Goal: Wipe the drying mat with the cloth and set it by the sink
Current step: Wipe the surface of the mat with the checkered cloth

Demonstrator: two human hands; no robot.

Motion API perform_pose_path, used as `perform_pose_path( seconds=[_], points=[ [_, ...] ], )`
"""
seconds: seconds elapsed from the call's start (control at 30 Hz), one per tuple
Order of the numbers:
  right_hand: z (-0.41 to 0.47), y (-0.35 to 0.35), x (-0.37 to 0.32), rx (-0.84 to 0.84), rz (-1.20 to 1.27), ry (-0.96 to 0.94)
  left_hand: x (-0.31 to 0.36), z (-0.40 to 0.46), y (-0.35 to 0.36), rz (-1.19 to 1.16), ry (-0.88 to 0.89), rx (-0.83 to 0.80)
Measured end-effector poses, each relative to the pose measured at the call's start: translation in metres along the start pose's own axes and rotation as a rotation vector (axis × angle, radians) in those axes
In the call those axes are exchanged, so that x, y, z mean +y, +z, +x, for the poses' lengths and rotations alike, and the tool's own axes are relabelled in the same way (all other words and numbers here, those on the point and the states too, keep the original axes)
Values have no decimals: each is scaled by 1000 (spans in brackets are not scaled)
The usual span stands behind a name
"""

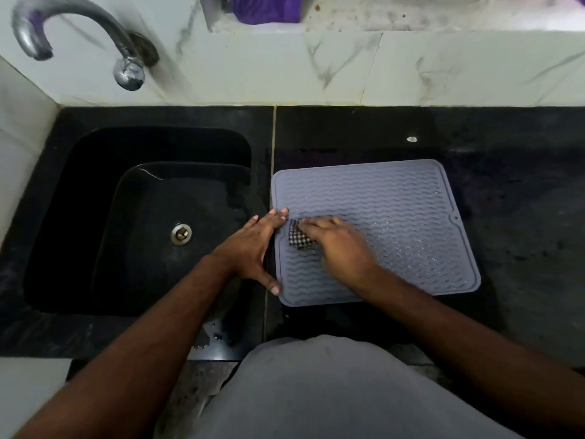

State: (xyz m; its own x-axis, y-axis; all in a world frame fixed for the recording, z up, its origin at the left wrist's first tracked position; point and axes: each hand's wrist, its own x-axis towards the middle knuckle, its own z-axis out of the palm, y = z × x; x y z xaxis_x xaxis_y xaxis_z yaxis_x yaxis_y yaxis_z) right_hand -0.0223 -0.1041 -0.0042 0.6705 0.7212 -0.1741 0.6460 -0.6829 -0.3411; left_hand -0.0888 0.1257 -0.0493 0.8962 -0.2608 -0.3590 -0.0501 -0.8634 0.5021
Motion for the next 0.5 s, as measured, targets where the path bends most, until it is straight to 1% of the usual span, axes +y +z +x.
perform_pose_path(
  seconds=[0.07,0.17,0.23,0.3,0.33,0.4,0.47,0.5],
  points=[
    [6,17,-15,16,-9,-11,-2,0,-2,10,-7,-24],
    [-2,45,-27,-60,-99,-106,-2,2,1,28,-13,-34],
    [-10,50,-25,-30,-142,-193,-3,3,1,52,-20,-45],
    [-24,49,-20,2,-134,-297,-5,4,-1,73,-13,-62],
    [-33,49,-17,-34,-122,-345,-7,5,-1,84,-7,-73],
    [-45,45,-12,-174,-97,-414,-8,7,-4,107,4,-105],
    [-46,32,-8,-302,-89,-451,-8,9,-8,131,12,-133],
    [-43,23,-6,-333,-92,-473,-8,10,-9,138,12,-143]
  ],
)
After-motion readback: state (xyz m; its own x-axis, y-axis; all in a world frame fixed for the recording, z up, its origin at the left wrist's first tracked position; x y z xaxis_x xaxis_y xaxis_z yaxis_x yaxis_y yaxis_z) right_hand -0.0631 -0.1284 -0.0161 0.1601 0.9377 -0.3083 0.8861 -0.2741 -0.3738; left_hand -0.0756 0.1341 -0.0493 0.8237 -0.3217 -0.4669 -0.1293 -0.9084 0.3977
